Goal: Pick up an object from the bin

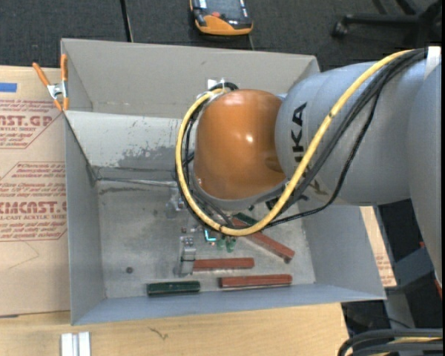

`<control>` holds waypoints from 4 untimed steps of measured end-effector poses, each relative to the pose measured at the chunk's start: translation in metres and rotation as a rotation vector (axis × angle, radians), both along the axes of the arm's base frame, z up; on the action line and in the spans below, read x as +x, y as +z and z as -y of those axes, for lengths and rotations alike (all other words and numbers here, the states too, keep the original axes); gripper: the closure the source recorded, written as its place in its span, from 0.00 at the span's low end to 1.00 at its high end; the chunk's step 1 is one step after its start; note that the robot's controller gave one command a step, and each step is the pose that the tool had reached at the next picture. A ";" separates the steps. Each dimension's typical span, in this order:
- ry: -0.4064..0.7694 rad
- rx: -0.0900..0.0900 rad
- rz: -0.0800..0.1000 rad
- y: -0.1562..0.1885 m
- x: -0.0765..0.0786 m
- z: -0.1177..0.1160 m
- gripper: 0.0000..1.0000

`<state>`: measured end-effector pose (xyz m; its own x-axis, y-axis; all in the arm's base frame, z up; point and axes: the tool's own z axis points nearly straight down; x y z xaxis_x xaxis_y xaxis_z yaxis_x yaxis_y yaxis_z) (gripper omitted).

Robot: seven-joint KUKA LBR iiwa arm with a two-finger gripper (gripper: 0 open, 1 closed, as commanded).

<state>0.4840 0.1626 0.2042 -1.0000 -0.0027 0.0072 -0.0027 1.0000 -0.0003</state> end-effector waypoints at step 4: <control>0.017 0.000 0.006 -0.065 0.003 0.122 0.00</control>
Offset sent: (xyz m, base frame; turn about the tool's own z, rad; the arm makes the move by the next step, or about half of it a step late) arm 0.0234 -0.0861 -0.1342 0.1198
